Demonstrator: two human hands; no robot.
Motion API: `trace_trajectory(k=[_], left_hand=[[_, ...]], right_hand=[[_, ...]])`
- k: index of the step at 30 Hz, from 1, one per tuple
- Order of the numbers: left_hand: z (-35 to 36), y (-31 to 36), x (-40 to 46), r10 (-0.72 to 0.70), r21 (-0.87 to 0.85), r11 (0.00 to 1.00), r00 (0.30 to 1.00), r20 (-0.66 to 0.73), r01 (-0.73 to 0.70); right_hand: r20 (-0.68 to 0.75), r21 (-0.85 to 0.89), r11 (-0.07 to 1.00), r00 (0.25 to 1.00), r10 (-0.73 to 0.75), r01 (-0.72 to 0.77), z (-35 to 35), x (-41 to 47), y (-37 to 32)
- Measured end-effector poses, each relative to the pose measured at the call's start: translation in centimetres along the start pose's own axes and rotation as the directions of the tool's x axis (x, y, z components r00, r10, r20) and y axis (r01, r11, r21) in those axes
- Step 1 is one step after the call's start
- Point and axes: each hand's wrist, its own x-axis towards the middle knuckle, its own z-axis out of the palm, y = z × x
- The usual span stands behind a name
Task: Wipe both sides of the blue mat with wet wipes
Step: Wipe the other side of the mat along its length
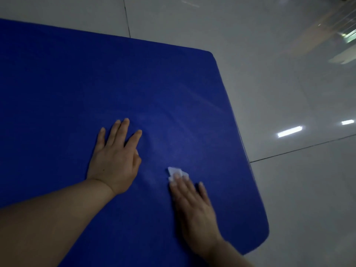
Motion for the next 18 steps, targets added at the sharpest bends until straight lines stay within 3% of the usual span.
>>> trace_trajectory(k=[2,4,5,10,14,16,18], left_hand=[[0.1,0.0,-0.1,0.010,-0.002,1.000,1.000,0.007,-0.010],[-0.1,-0.1,0.0,0.003,-0.027,1.000,1.000,0.021,-0.003],[-0.4,-0.1,0.1,-0.001,-0.048,0.999,1.000,0.029,0.002],[-1.7,0.4,-3.0,-0.013,-0.170,0.985,1.000,0.020,0.016],[-0.6,0.9,-7.9,-0.013,-0.080,0.997,0.998,0.060,0.018],[-0.2,0.7,-7.9,-0.011,-0.026,1.000,0.997,0.080,0.013],[-0.1,0.7,-7.4,-0.003,-0.017,1.000,0.997,0.073,0.004]], right_hand=[[-0.082,0.000,0.963,0.960,0.269,-0.270,-1.2,0.2,4.7],[-0.118,0.013,0.834,0.828,0.549,-0.551,-2.8,0.2,9.2],[-0.103,0.000,0.785,0.781,0.616,-0.619,-3.2,0.0,10.6],[-0.103,-0.003,0.793,0.789,0.606,-0.609,-2.4,0.1,11.1],[-0.163,0.000,0.748,0.738,0.654,-0.663,-2.1,-0.6,10.2],[-0.173,0.000,0.833,0.821,0.545,-0.553,-0.7,-1.8,6.7],[-0.115,0.009,0.937,0.931,0.347,-0.348,0.4,-4.2,4.1]])
